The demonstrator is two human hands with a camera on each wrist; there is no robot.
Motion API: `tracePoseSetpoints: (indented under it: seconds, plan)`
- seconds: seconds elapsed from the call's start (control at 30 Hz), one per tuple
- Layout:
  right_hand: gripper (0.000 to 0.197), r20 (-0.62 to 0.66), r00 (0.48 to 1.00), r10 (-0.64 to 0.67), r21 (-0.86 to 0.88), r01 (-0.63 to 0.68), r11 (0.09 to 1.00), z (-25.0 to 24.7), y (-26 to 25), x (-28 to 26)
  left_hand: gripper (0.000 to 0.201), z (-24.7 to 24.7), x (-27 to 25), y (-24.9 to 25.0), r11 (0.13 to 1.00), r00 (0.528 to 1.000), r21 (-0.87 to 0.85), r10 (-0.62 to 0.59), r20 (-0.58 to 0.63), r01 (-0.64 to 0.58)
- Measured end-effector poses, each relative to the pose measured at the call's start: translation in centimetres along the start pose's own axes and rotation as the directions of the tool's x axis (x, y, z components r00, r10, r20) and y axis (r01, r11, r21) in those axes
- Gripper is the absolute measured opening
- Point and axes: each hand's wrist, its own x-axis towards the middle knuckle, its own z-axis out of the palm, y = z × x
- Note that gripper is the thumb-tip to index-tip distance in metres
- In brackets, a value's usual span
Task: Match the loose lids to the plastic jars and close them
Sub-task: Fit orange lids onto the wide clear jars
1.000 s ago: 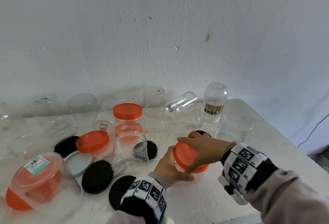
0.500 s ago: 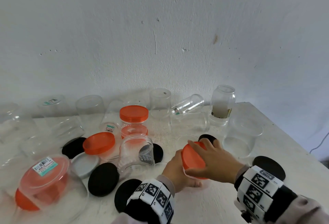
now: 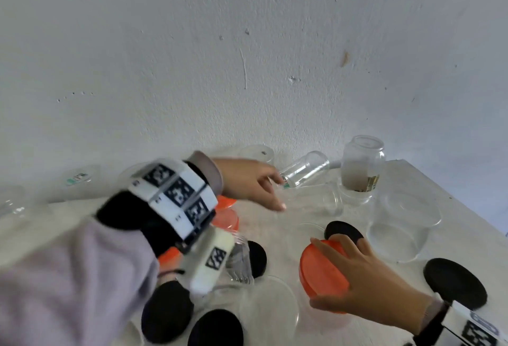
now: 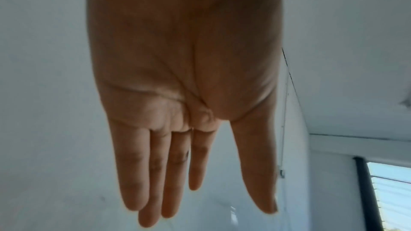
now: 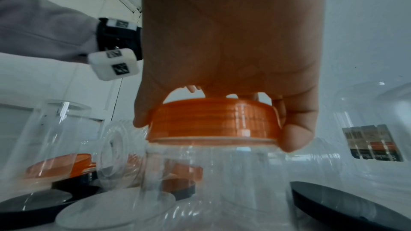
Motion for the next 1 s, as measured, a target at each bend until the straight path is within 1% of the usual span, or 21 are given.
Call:
tracePoseSetpoints:
  seconds: [0.07,0.2,0.3,0.33,0.4,0.5,0.57,0.63,0.73,0.83,1.0]
  plan:
    - [0.107,0.007,1.000,-0.002,0.007,0.002,1.000,-0.1,-0.2,0.0,0.062,-3.2,0.6,-1.8,0.997,0.995,0.059,-0.045,-0.091,0.050]
    - [0.102,0.016,1.000,-0.006,-0.033,0.006,0.999,-0.5,-0.5,0.2,0.058,-7.1,3.0,-6.8,0.969,0.968,0.147,-0.171,-0.185,0.199]
    - [0.089,-0.003,1.000,0.010,-0.062,-0.010,0.998,-1.1,-0.7,1.1,0.059,-8.1,5.2,-10.4,0.921,0.941,0.229,-0.272,-0.200,0.315]
    - [0.088,-0.002,1.000,0.012,-0.055,-0.012,0.998,-1.6,-0.8,1.4,0.060,-8.2,6.0,-11.4,0.900,0.934,0.267,-0.302,-0.191,0.346]
    - [0.091,-0.018,1.000,-0.012,0.001,0.012,1.000,-3.4,-1.2,2.3,0.063,-8.1,7.5,-13.3,0.857,0.921,0.337,-0.353,-0.165,0.389]
    - [0.096,-0.038,0.999,-0.029,0.175,0.035,0.984,-6.4,-2.5,4.0,0.068,-7.5,9.6,-15.0,0.821,0.916,0.411,-0.382,-0.123,0.397]
    - [0.102,-0.119,0.990,-0.073,0.271,0.103,0.957,-7.6,-3.2,6.0,0.072,-7.2,10.8,-15.7,0.827,0.925,0.420,-0.366,-0.103,0.374]
    - [0.105,-0.190,0.975,-0.112,0.327,0.171,0.929,-8.1,-3.7,8.3,0.078,-6.8,11.9,-16.1,0.836,0.932,0.419,-0.355,-0.076,0.353]
    - [0.102,-0.219,0.963,-0.160,0.345,0.229,0.910,-8.1,-4.3,11.6,0.086,-6.1,13.3,-16.4,0.834,0.933,0.440,-0.358,-0.031,0.334]
    - [0.103,-0.213,0.960,-0.184,0.335,0.249,0.909,-7.4,-4.4,13.9,0.091,-5.2,14.1,-16.7,0.834,0.934,0.449,-0.358,-0.001,0.320]
    - [0.103,-0.189,0.958,-0.216,0.302,0.266,0.915,-6.9,-4.4,16.1,0.095,-4.6,14.6,-17.2,0.800,0.905,0.477,-0.425,0.023,0.364]
